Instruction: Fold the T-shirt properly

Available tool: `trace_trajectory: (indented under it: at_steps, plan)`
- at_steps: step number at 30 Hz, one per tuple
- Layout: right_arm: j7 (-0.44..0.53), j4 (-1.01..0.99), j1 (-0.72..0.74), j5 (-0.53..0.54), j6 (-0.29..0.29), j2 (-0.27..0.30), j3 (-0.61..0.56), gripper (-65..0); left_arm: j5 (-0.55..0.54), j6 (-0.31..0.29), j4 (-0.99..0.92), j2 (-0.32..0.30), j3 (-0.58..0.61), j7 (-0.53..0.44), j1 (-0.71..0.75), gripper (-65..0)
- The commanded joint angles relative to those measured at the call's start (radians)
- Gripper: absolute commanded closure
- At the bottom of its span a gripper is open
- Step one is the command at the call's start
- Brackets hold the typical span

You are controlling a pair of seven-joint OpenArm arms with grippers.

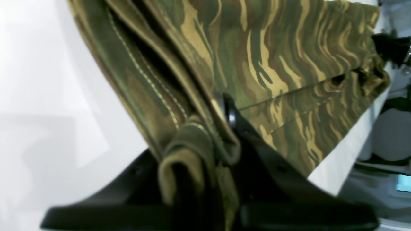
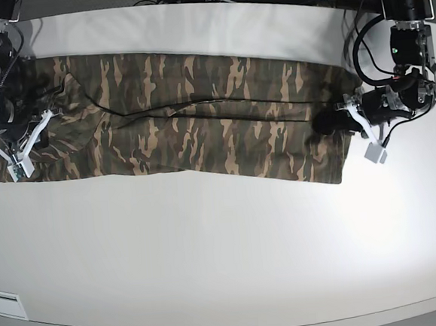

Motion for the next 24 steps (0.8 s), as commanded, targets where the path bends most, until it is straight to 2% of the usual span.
trace_trajectory:
  at_steps: [1, 4, 7, 8, 9, 12, 16, 17, 19, 20, 24]
  plan:
    - [0.01, 0.016, 0.025, 0.007, 0.0, 0.02, 0.008, 0.0, 0.085, 0.021, 0.0, -0.018, -0.003, 0.016, -0.006, 0.0]
    - [0.007, 0.015, 0.029, -0.069, -0.021, 0.02, 0.008, -0.8, 0.108, 0.021, 0.0, -0.021, -0.021, 0.014, -0.006, 0.0]
    - [0.007, 0.015, 0.029, -0.172, -0.093, 0.021, 0.008, -23.1, 0.13, 0.022, 0.0, -0.021, -0.064, 0.008, -0.006, 0.0]
    - [0.011, 0.015, 0.029, -0.182, -0.107, 0.023, 0.008, -26.8, 0.129, 0.023, 0.0, -0.021, -0.082, 0.002, -0.006, 0.0]
    - [0.011, 0.015, 0.028, -0.18, -0.106, 0.024, 0.008, -27.0, 0.129, 0.027, 0.0, -0.021, -0.098, -0.002, -0.006, 0.0]
    - [0.015, 0.015, 0.023, -0.173, -0.104, 0.023, 0.008, -25.4, 0.126, 0.033, 0.0, -0.021, -0.135, 0.0, -0.005, 0.0]
    - [0.042, 0.012, -0.005, -0.097, -0.07, 0.022, 0.007, -17.7, 0.084, 0.027, 0.0, -0.021, -0.145, 0.002, -0.006, 0.0]
    - [0.051, 0.012, -0.014, -0.09, -0.056, 0.019, 0.007, -14.5, 0.065, 0.016, 0.0, -0.02, -0.145, 0.008, -0.005, 0.0]
    - [0.063, 0.011, -0.026, -0.092, -0.034, 0.013, 0.008, -2.3, 0.019, -0.012, 0.0, -0.021, -0.145, 0.026, -0.006, 0.0]
    - [0.072, 0.01, -0.034, -0.091, -0.031, 0.011, 0.007, 0.0, -0.005, -0.024, 0.0, -0.021, -0.145, 0.032, -0.005, 0.0]
    - [0.158, -0.024, -0.076, -0.109, -0.029, 0.011, 0.007, 0.0, -0.131, -0.101, 0.001, -0.02, -0.145, 0.048, -0.006, 0.0]
